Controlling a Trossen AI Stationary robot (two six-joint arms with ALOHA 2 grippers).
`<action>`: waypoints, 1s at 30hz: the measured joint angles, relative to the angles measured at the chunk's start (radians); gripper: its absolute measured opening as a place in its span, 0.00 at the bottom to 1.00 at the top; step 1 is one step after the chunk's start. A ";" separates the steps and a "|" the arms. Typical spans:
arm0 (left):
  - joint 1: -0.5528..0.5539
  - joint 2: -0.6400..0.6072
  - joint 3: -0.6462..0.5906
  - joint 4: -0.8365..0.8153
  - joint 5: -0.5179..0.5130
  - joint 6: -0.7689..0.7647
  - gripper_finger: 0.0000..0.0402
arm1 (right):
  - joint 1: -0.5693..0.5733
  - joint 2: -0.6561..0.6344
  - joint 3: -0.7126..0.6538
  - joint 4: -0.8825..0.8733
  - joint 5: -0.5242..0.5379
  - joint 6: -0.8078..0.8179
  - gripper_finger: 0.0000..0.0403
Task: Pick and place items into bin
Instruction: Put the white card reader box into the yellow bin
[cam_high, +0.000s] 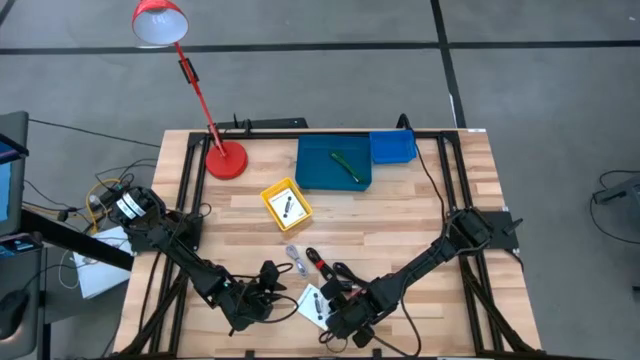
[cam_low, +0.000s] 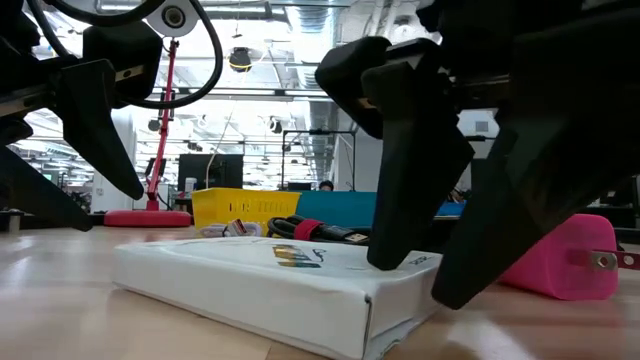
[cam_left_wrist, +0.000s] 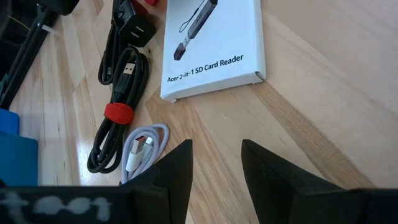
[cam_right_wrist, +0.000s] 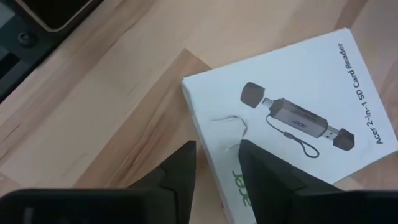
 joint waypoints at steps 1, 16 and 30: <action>0.000 0.000 0.000 0.000 0.000 -0.001 0.32 | -0.001 -0.001 -0.006 0.006 0.000 0.002 0.28; 0.000 0.000 0.000 0.004 0.000 -0.008 0.32 | -0.011 -0.005 -0.036 0.025 0.054 0.092 0.01; 0.000 0.000 0.000 0.006 0.000 -0.008 0.32 | 0.021 0.007 0.019 0.006 0.088 0.032 0.29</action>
